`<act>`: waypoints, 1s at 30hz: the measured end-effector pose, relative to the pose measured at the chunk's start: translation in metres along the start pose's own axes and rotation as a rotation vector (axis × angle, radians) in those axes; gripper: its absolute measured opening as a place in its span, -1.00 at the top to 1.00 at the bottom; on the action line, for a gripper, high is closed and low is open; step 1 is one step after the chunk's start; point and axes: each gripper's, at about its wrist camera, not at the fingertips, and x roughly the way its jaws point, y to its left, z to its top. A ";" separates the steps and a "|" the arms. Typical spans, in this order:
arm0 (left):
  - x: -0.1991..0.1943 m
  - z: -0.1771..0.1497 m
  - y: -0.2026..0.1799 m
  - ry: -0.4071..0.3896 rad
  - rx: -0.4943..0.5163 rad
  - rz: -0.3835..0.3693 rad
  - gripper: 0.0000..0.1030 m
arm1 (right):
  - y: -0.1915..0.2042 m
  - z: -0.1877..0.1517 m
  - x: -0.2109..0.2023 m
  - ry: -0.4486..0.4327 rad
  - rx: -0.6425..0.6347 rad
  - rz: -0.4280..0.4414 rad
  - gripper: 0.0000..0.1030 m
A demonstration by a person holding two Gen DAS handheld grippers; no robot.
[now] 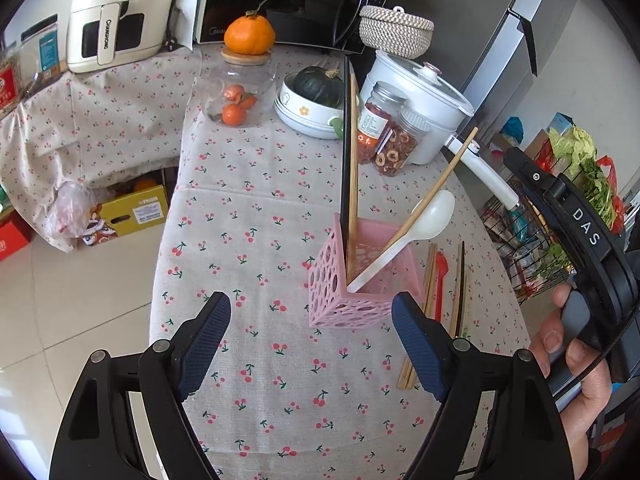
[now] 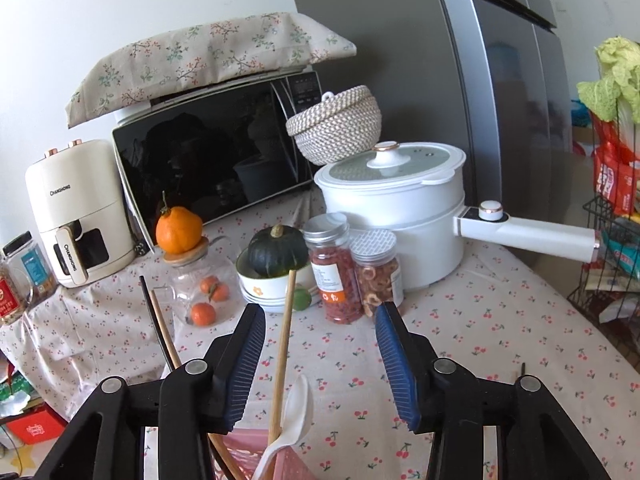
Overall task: Organize utensils
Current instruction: 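Lower the white spoon into the pink basket and open the right tool, then reach the left tool to the red spoon and close on its handle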
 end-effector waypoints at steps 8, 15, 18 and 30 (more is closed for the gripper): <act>-0.005 -0.005 -0.015 -0.019 0.037 0.015 -0.72 | -0.032 0.006 -0.015 0.095 0.046 0.029 -0.70; -0.008 -0.015 -0.037 -0.019 0.098 0.031 -0.83 | -0.055 0.005 -0.035 0.135 -0.037 -0.028 -1.00; -0.009 -0.020 -0.049 -0.032 0.145 0.042 -0.96 | -0.068 0.003 -0.039 0.164 -0.063 -0.051 -1.00; -0.003 -0.043 -0.111 -0.062 0.306 0.025 -1.00 | -0.129 -0.015 -0.041 0.347 -0.095 -0.120 -1.00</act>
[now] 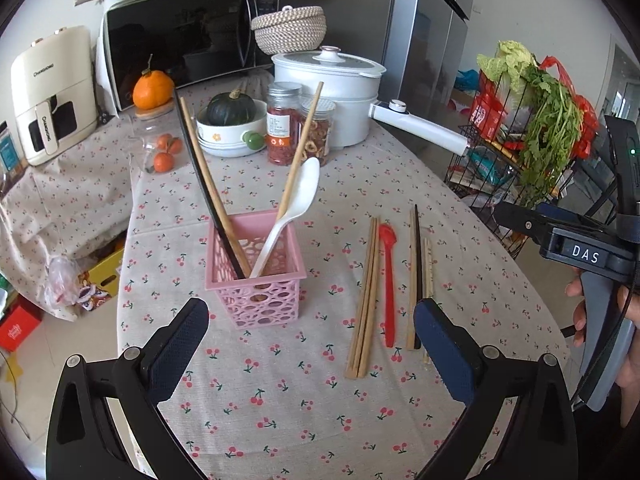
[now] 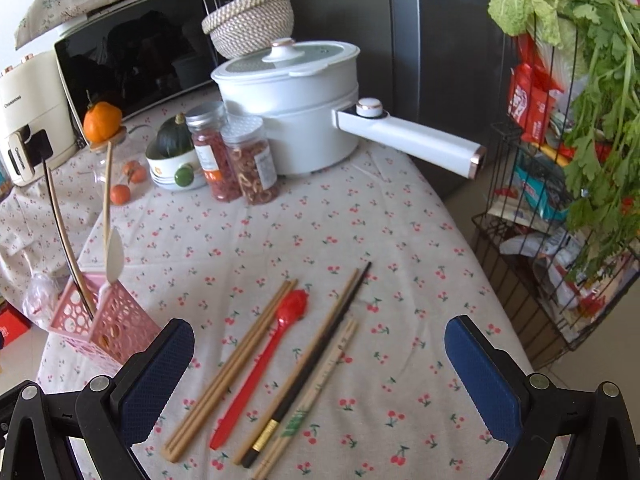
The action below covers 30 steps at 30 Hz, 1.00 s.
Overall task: Organize utensils
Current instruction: 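Reach the left tool to the red spoon and close on its handle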
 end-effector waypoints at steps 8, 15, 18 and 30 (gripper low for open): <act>0.030 0.002 -0.051 0.048 0.066 -0.004 -1.00 | -0.037 -0.008 0.016 0.114 0.033 -0.056 -1.00; 0.082 0.008 -0.100 0.162 0.211 0.082 -1.00 | -0.069 -0.009 0.030 0.197 0.115 -0.085 -1.00; 0.108 0.017 -0.109 0.247 0.165 0.046 -1.00 | -0.082 -0.011 0.037 0.234 0.136 -0.099 -1.00; 0.181 0.052 -0.109 0.324 -0.007 -0.043 -0.45 | -0.116 -0.019 0.058 0.352 0.249 -0.077 -1.00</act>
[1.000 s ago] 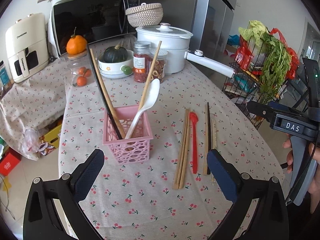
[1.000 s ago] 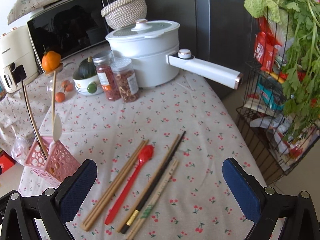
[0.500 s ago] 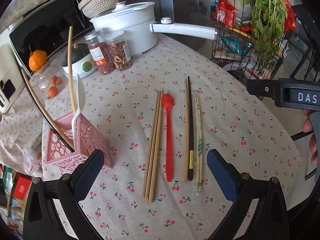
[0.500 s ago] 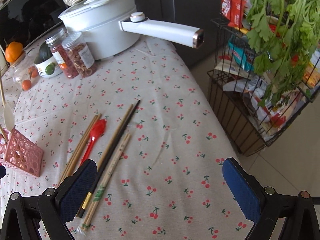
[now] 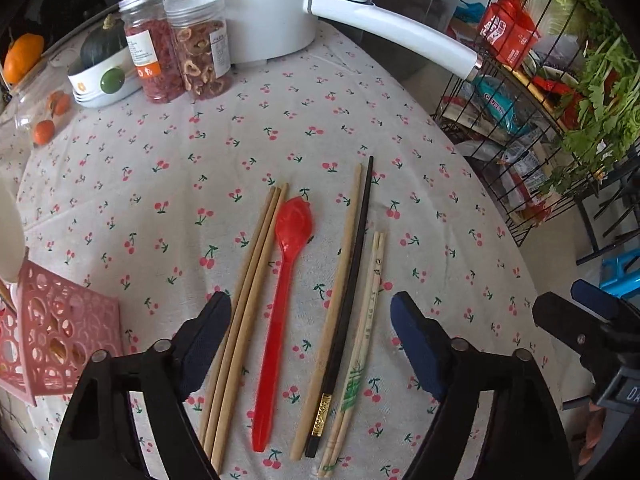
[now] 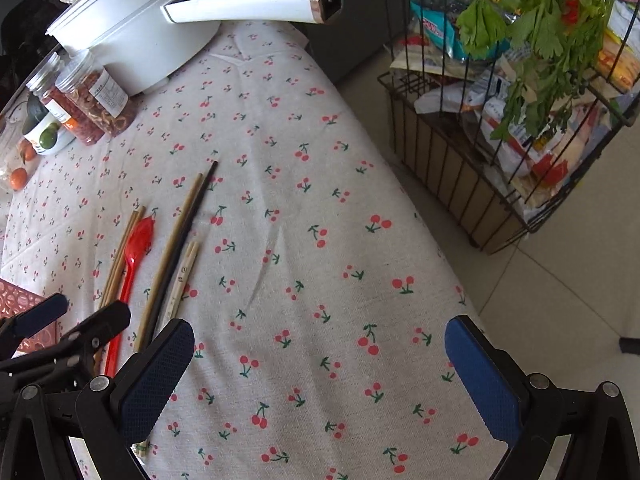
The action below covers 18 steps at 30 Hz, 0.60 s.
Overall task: Organize utensils
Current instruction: 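Reach the left tool to the red spoon and close on its handle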
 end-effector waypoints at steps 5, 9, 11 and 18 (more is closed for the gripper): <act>0.023 0.015 -0.001 0.033 0.006 -0.001 0.37 | -0.002 0.004 0.002 0.007 -0.012 0.004 -1.00; 0.037 0.023 -0.001 0.045 0.018 0.047 0.46 | -0.006 0.005 0.005 0.012 -0.008 0.005 -1.00; 0.042 0.026 -0.001 0.046 0.021 0.070 0.46 | -0.008 0.006 0.005 0.015 -0.005 0.005 -1.00; 0.054 0.033 -0.001 0.057 0.010 0.088 0.50 | -0.006 0.005 0.006 0.024 -0.003 0.013 -1.00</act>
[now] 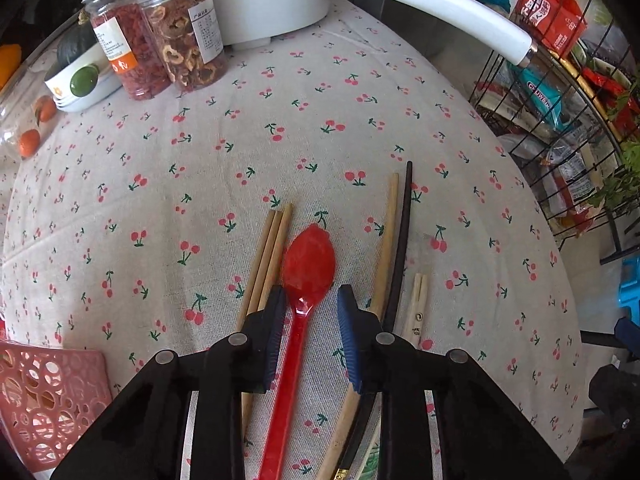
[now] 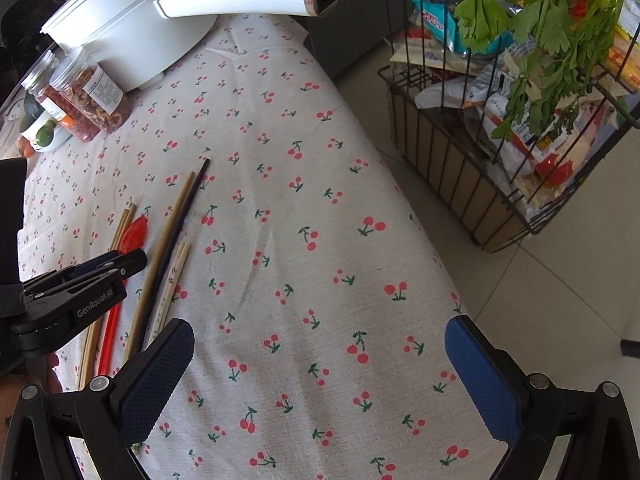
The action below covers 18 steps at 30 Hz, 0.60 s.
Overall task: Organize utensils
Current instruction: 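Reach the left tool to the red spoon and close on its handle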
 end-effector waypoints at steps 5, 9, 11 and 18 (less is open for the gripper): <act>-0.018 -0.009 0.003 -0.050 0.005 -0.011 0.59 | 0.006 -0.001 0.004 0.012 -0.005 0.021 -1.00; -0.048 -0.024 0.007 -0.111 0.032 -0.051 0.61 | 0.012 -0.001 0.010 0.026 -0.003 0.023 -1.00; -0.065 -0.033 0.010 -0.139 0.038 -0.079 0.63 | 0.017 -0.001 0.015 0.037 -0.005 0.027 -1.00; -0.124 -0.069 0.033 -0.230 0.051 -0.138 1.00 | 0.032 -0.001 0.039 0.111 -0.007 0.042 -1.00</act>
